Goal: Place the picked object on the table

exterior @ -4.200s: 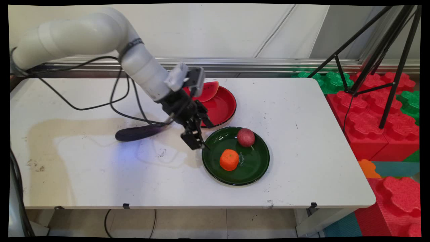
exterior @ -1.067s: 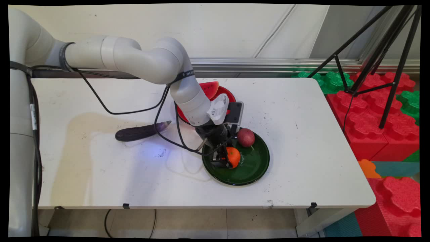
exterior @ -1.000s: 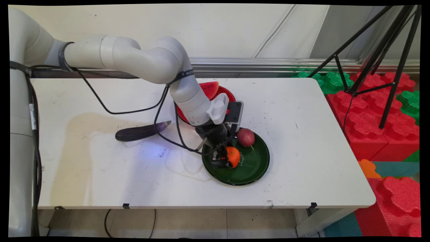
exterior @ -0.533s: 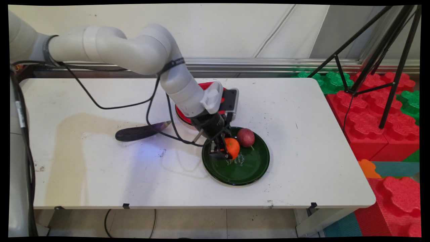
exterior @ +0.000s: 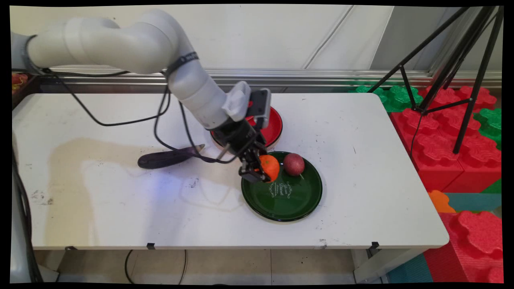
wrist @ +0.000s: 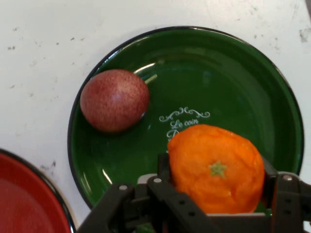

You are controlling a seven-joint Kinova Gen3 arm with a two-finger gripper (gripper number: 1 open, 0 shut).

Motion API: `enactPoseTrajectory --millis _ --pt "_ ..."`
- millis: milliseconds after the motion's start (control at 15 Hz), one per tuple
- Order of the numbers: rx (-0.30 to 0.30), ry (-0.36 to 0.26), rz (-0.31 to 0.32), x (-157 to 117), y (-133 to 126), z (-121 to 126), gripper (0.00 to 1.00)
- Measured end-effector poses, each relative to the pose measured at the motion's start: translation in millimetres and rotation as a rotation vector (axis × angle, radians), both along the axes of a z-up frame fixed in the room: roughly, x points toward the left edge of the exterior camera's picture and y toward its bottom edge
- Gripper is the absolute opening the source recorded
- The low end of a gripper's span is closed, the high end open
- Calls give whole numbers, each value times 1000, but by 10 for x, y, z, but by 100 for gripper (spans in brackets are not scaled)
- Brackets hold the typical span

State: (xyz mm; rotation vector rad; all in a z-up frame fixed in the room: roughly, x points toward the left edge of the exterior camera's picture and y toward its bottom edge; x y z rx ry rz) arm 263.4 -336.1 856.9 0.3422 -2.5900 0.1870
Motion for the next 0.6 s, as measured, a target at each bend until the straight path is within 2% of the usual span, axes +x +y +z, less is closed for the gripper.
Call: enactPoseTrajectory --millis 600 --pt "6 23 69 529 304 368 0"
